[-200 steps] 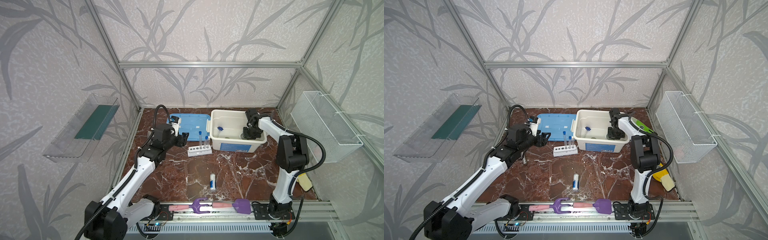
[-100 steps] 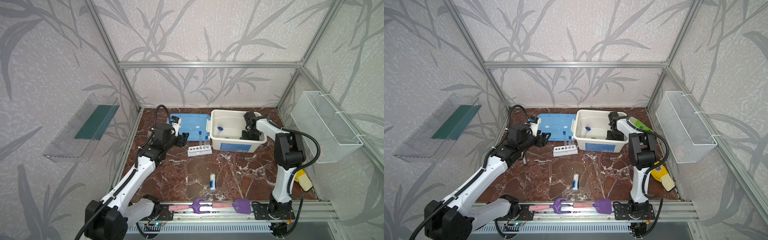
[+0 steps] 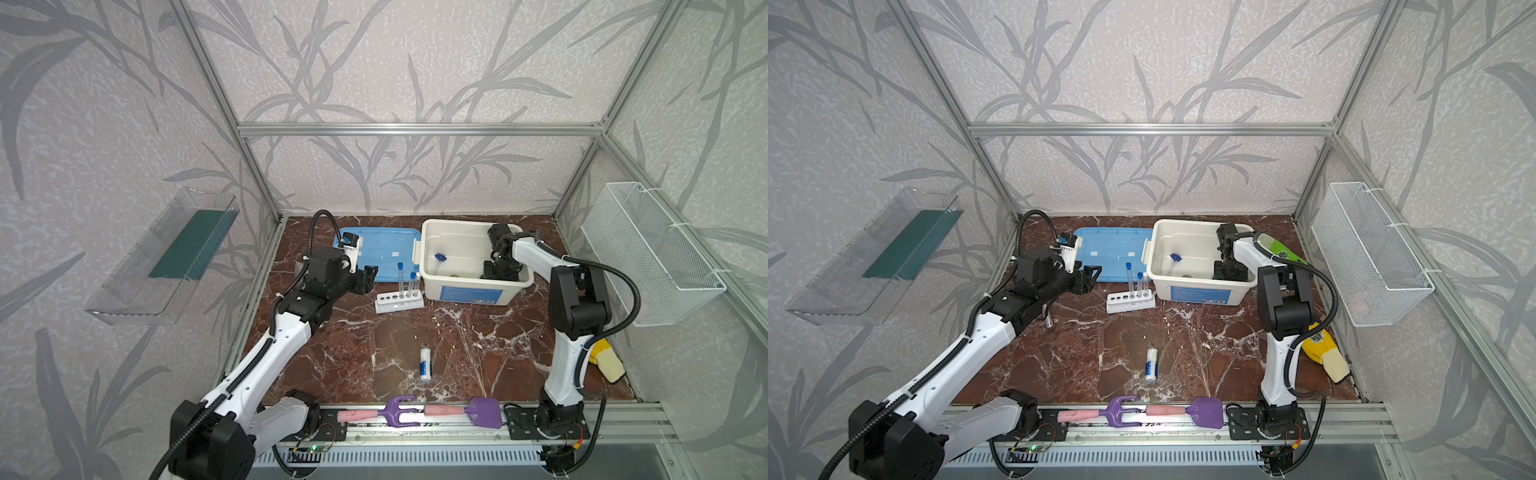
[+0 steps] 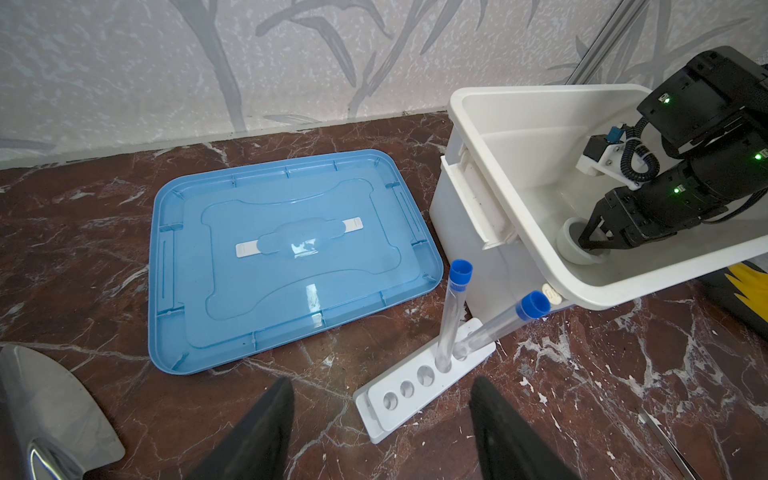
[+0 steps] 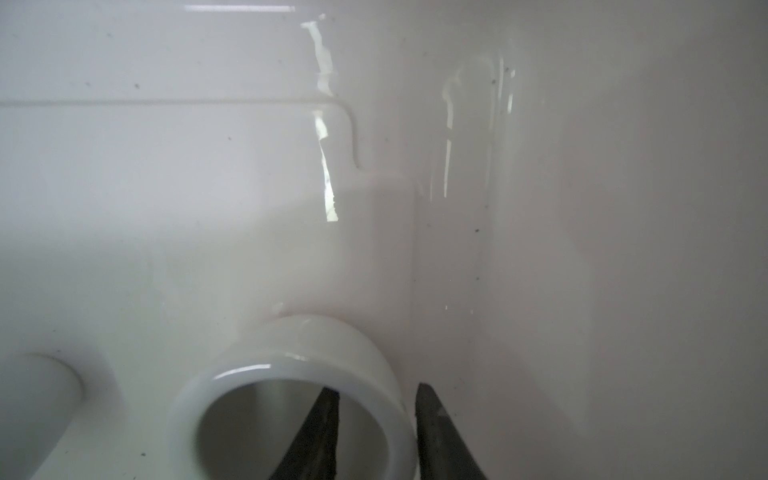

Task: Organize the chemistry lab equipment
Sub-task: 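Open the right gripper to release the crucible and lift it away, then reach the right gripper down to the wrapped white-and-blue cotton roll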

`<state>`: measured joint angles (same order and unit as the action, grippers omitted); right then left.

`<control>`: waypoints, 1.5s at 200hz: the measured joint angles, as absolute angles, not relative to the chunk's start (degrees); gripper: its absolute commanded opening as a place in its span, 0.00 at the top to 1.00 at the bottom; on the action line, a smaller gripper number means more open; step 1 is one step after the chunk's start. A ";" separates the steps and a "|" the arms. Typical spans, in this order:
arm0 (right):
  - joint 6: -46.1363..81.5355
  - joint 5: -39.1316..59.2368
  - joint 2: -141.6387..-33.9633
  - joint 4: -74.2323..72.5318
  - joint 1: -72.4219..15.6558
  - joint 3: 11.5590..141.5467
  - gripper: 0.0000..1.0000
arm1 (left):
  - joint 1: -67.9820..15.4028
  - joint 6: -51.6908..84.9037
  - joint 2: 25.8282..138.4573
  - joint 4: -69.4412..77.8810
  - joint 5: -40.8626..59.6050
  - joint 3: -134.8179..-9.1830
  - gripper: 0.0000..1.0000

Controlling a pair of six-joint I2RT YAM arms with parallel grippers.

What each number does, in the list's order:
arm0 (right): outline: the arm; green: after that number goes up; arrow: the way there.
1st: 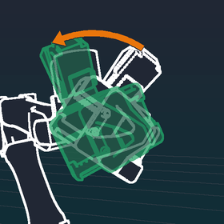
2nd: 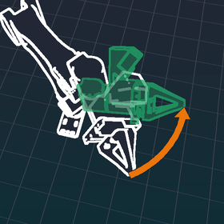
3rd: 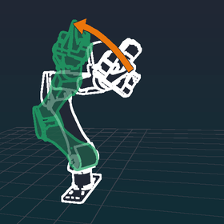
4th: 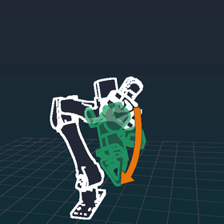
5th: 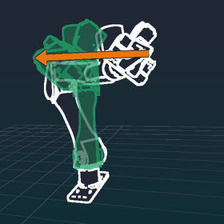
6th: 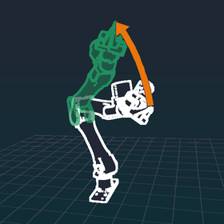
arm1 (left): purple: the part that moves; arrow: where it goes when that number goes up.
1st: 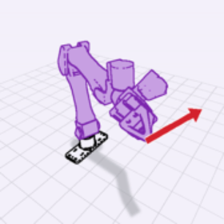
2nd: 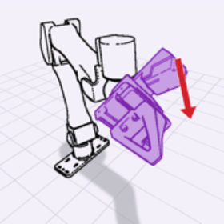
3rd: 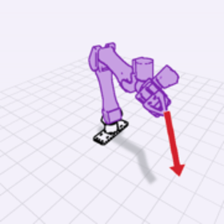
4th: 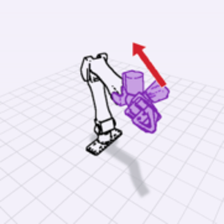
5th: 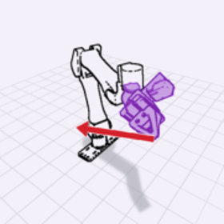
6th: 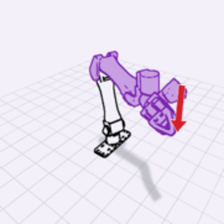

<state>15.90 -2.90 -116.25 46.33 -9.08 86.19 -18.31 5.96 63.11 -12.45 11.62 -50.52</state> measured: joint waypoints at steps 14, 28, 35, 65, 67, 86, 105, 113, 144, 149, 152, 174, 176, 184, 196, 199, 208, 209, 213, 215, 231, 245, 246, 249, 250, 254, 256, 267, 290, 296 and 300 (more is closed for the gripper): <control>15.59 -2.85 -116.22 46.37 -9.08 86.41 0.55 | -18.31 5.96 63.07 -12.45 11.60 -50.52 0.32; 15.07 -2.76 -116.09 46.37 -9.08 86.63 0.52 | -18.31 5.96 63.05 -12.45 11.57 -50.52 0.32; 14.76 -2.72 -115.98 46.46 -9.08 86.72 0.51 | -18.31 5.96 63.00 -12.47 11.55 -50.52 0.32; 13.69 -2.48 -114.45 47.33 -9.08 88.29 0.48 | -18.31 5.96 62.30 -12.67 11.46 -50.52 0.32; 13.63 -2.48 -114.24 47.37 -9.10 88.42 0.47 | -18.31 5.96 62.24 -12.69 11.46 -50.54 0.32; 12.99 -2.48 -111.79 48.29 -9.10 90.19 0.45 | -18.31 5.96 61.78 -13.04 11.46 -50.68 0.32; 12.08 -2.50 -108.60 48.60 -9.19 91.79 0.40 | -18.31 5.96 61.65 -13.69 11.55 -51.18 0.32; 11.68 -2.55 -107.13 48.69 -9.34 92.16 0.39 | -18.31 5.96 61.65 -13.91 11.73 -51.46 0.32; 9.67 -3.29 -100.42 49.32 -11.16 92.38 0.34 | -18.31 5.26 61.56 -16.23 13.28 -52.40 0.32; 9.34 -3.68 -99.07 49.28 -11.90 92.09 0.32 | -18.31 5.04 61.49 -16.53 13.32 -52.45 0.32; 9.17 -3.77 -98.32 49.17 -12.34 91.85 0.31 | -18.31 4.91 61.47 -16.78 13.30 -52.45 0.32; 7.77 -6.81 -90.91 48.38 -18.24 88.05 0.26 | -18.31 4.21 60.71 -18.92 13.50 -52.45 0.30; 7.64 -7.14 -90.11 48.23 -19.00 87.55 0.25 | -18.31 4.08 60.60 -19.03 13.58 -52.45 0.30; 7.35 -8.23 -87.13 47.59 -21.80 85.49 0.21 | -18.31 3.86 60.18 -19.40 13.89 -52.45 0.30; 7.46 -9.21 -82.98 46.92 -25.96 82.46 0.17 | -18.31 3.44 59.75 -19.81 14.63 -52.45 0.30; 7.46 -9.43 -82.06 46.76 -26.92 81.71 0.17 | -18.31 3.40 59.68 -19.90 14.81 -52.42 0.30; 8.03 -9.85 -79.31 46.39 -29.71 79.55 0.16 | -18.31 3.14 59.55 -20.12 15.22 -52.27 0.29; 8.14 -9.98 -78.96 46.39 -30.11 79.24 0.16 | -18.31 3.09 59.53 -20.12 15.27 -52.23 0.29; 8.45 -10.20 -77.91 46.35 -31.16 78.35 0.17 | -18.31 3.01 59.48 -20.12 15.40 -52.03 0.29; 8.58 -10.31 -77.38 46.24 -31.73 77.87 0.17 | -18.31 2.98 59.48 -20.12 15.42 -51.96 0.29; 10.07 -11.40 -74.37 45.98 -36.07 74.56 0.16 | -18.31 2.96 59.44 -20.43 15.92 -50.70 0.29; 11.90 -12.40 -73.17 45.63 -39.75 71.99 0.17 | -18.31 2.94 59.42 -21.37 16.62 -49.91 0.29; 12.05 -12.47 -73.10 45.60 -40.05 71.72 0.17 | -18.31 2.94 59.42 -21.43 16.64 -49.89 0.29; 12.56 -12.60 -73.03 45.52 -40.71 71.20 0.17 | -18.31 2.90 59.40 -21.54 16.82 -49.74 0.28; 12.75 -12.64 -73.01 45.50 -41.04 70.96 0.17 | -18.31 2.90 59.40 -21.56 16.86 -49.71 0.28; 13.30 -12.71 -72.97 45.43 -41.74 70.32 0.17 | -18.31 2.79 59.31 -21.71 17.06 -49.58 0.27; 13.69 -12.73 -72.97 45.32 -42.19 69.91 0.16 | -18.31 2.70 59.24 -21.76 17.15 -49.47 0.27; 15.51 -12.67 -72.97 44.71 -44.45 67.68 0.16 | -18.31 2.55 58.59 -21.67 17.58 -48.71 0.25; 20.56 -11.42 -73.03 43.18 -48.86 63.18 0.17 | -18.41 2.42 54.72 -19.44 18.79 -44.01 0.20; 21.91 -10.94 -73.08 42.59 -49.78 62.26 0.16 | -18.57 2.37 53.65 -18.81 19.16 -42.61 0.16; 22.85 -10.48 -73.12 42.15 -50.28 61.73 0.17 | -18.74 2.46 53.12 -18.55 19.31 -41.91 0.13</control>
<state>22.85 -10.48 -73.12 42.15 -50.28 61.73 -18.74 2.46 53.12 -18.55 19.31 -41.91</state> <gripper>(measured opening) 0.835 0.798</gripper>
